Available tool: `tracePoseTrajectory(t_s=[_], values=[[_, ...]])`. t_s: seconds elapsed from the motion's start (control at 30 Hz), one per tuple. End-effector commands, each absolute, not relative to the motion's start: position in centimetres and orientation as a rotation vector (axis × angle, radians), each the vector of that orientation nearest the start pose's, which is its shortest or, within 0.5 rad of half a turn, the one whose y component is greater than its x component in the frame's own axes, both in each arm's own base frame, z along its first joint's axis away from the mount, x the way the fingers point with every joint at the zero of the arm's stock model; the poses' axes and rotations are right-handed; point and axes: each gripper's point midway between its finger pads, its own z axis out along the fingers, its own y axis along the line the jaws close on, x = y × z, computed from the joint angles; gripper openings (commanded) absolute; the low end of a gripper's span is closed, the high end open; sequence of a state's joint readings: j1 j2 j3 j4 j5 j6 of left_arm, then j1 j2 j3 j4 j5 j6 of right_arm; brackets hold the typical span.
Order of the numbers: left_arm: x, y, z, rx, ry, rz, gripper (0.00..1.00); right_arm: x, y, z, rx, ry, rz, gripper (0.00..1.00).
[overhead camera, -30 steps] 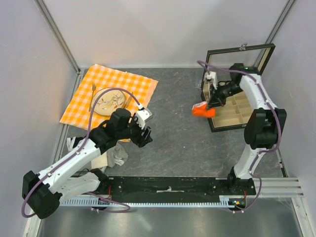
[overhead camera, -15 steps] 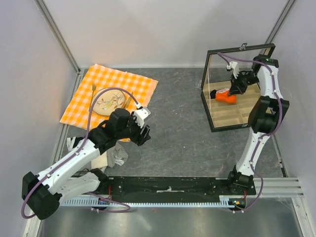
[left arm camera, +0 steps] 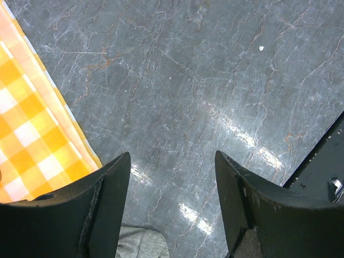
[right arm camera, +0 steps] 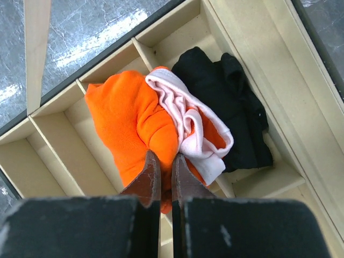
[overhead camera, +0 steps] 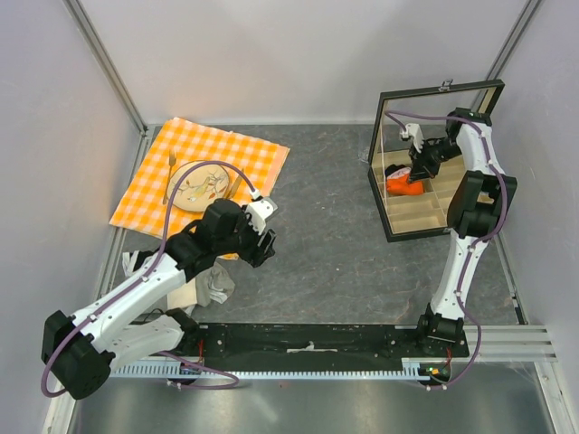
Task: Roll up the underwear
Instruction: Place the underwear in the storage box.
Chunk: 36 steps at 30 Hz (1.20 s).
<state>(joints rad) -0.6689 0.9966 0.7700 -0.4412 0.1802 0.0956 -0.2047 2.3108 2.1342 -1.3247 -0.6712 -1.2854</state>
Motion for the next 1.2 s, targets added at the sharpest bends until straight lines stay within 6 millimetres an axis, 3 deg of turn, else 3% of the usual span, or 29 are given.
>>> tracePoseTrajectory(t_s=[0.0, 0.33, 0.6, 0.9, 0.97, 1.03, 1.13, 1.17], values=[[22.1, -20.3, 15.3, 0.973, 2.045, -0.472, 0.7, 43.7, -1.2, 5.6, -1.442, 2.276, 0.691, 0.0], [22.1, -20.3, 15.1, 0.975, 2.05, -0.467, 0.7, 44.9, -2.5, 1.7, -1.552, 2.325, 0.531, 0.01], [22.2, -20.2, 14.9, 0.972, 2.055, -0.46, 0.7, 43.7, -2.6, -2.3, -1.628, 2.39, 0.463, 0.01], [22.1, -20.4, 15.0, 0.978, 2.054, -0.47, 0.7, 42.7, -5.5, -4.6, -1.691, 2.512, 0.332, 0.02], [22.1, -20.4, 15.0, 0.977, 2.051, -0.47, 0.7, 42.8, -5.7, -4.6, -1.663, 2.539, 0.321, 0.03], [22.1, -20.4, 15.1, 0.978, 2.051, -0.472, 0.7, 42.8, -5.4, -4.1, -1.63, 2.545, 0.341, 0.11], [22.1, -20.4, 15.3, 0.974, 2.045, -0.476, 0.7, 43.8, -5.4, -1.7, -1.529, 2.536, 0.338, 0.28], [22.0, -20.4, 15.3, 0.974, 2.043, -0.478, 0.7, 44.7, -5.2, 0.1, -1.47, 2.509, 0.328, 0.32]])
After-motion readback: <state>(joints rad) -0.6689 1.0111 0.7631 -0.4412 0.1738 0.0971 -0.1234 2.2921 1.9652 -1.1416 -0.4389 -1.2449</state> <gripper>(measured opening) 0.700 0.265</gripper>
